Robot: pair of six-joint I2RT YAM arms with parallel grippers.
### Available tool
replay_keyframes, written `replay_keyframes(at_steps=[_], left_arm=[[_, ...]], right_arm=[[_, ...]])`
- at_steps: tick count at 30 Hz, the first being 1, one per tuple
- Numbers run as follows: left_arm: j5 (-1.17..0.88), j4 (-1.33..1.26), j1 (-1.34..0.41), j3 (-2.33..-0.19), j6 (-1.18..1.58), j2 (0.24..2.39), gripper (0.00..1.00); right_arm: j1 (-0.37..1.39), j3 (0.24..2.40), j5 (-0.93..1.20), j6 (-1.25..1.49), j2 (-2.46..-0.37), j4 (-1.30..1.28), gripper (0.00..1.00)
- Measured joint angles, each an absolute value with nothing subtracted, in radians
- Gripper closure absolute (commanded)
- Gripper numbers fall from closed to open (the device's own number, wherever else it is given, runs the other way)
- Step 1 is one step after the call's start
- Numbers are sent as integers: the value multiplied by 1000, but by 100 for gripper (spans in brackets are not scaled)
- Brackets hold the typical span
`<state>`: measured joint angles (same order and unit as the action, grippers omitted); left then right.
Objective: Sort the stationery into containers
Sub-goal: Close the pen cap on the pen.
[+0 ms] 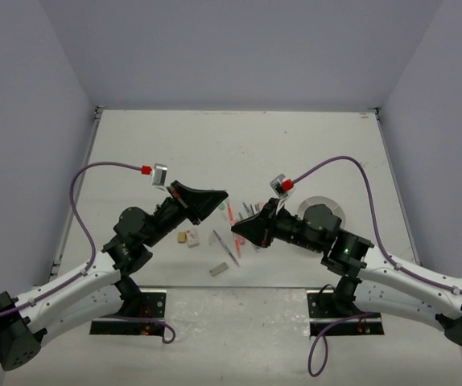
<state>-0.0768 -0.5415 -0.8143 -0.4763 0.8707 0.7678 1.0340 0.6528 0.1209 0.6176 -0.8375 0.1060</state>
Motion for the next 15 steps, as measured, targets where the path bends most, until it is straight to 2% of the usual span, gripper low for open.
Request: replay_keyframes(at_steps=[15], left_arm=[[-128, -629, -814, -441, 894, 816, 100]], right_arm=[[1034, 655, 74, 610, -835, 72, 100]])
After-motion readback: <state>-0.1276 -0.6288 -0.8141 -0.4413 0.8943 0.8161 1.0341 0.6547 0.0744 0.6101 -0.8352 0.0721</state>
